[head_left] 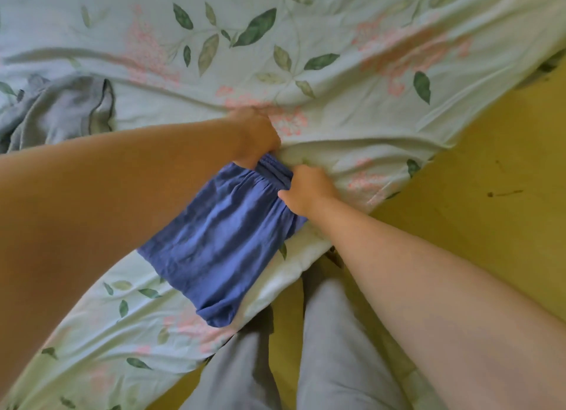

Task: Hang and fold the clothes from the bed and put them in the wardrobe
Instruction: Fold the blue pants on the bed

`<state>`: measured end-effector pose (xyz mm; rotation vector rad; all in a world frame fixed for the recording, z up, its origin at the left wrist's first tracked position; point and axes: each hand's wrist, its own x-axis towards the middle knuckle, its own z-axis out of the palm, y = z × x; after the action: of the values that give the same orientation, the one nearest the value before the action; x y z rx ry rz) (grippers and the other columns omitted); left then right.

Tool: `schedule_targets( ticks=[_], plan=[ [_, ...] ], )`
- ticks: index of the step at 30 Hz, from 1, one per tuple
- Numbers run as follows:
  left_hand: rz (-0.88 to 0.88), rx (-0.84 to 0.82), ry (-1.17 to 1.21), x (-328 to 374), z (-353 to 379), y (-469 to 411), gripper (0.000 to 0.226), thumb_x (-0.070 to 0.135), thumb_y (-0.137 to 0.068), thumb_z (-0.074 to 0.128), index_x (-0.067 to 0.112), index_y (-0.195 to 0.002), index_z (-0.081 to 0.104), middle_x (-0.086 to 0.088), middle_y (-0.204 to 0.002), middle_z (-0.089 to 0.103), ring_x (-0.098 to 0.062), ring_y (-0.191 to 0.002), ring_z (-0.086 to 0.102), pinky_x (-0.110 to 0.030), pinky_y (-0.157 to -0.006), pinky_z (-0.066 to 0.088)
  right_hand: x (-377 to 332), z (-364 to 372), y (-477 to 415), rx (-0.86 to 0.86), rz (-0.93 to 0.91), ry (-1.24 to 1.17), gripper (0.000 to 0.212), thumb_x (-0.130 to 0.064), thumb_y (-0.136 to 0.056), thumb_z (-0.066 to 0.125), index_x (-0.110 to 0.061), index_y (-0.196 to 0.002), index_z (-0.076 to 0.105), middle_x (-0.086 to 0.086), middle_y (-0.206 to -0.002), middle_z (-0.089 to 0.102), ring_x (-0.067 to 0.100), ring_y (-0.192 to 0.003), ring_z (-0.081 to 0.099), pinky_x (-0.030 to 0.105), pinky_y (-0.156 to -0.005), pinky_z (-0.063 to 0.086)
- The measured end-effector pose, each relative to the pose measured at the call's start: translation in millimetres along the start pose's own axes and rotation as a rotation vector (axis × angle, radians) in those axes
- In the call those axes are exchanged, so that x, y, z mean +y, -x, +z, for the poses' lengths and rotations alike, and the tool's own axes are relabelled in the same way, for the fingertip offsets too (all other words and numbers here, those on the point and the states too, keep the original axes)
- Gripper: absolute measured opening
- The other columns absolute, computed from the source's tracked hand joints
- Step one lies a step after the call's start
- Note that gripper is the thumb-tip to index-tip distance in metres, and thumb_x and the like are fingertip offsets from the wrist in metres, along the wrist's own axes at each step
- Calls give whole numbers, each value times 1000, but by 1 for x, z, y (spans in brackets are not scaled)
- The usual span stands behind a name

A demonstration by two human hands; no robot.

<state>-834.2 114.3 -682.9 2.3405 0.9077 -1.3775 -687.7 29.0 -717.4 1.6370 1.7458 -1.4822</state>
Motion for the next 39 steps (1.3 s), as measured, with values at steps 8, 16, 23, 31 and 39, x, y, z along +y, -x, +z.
schedule_targets(
  ticks=[8,16,23,31,39],
  plan=[
    [70,505,15,-3,19,79,18,24,-84,60,22,-101,65,1,-96,62,-27,-104,53,-38,-94,40,-36,6,67,296,-104,46,22,-26,-97,61,-17,-99,41,3,-97,46,25,-71,49,31,-50,31],
    [90,865,124,33,205,185,11,11,-85,53,10,-83,63,-11,-85,64,-34,-79,60,-43,-79,48,-111,178,112,191,-306,284,41,-20,-95,63,-15,-128,39,10,-112,53,31,-90,62,39,-56,39],
    [-19,810,213,66,340,175,20,5,-94,47,12,-89,65,-11,-91,64,-33,-86,62,-43,-82,48,-131,292,83,155,-214,358,40,-14,-95,60,-14,-129,40,13,-121,51,34,-102,63,44,-67,49],
    [-538,803,836,125,371,173,44,9,-68,57,15,-111,61,-9,-131,54,-32,-117,47,-42,-96,33,-91,325,111,315,-187,-16,46,-17,-80,63,-16,-124,53,9,-121,51,33,-105,54,43,-88,47],
    [-1117,457,2378,154,341,170,57,36,-80,79,11,-121,48,-6,-110,60,-23,-85,66,-43,-82,60,-57,328,136,461,926,-1202,25,-2,-79,59,-4,-103,64,19,-105,70,28,-79,61,35,-70,49]
  ],
)
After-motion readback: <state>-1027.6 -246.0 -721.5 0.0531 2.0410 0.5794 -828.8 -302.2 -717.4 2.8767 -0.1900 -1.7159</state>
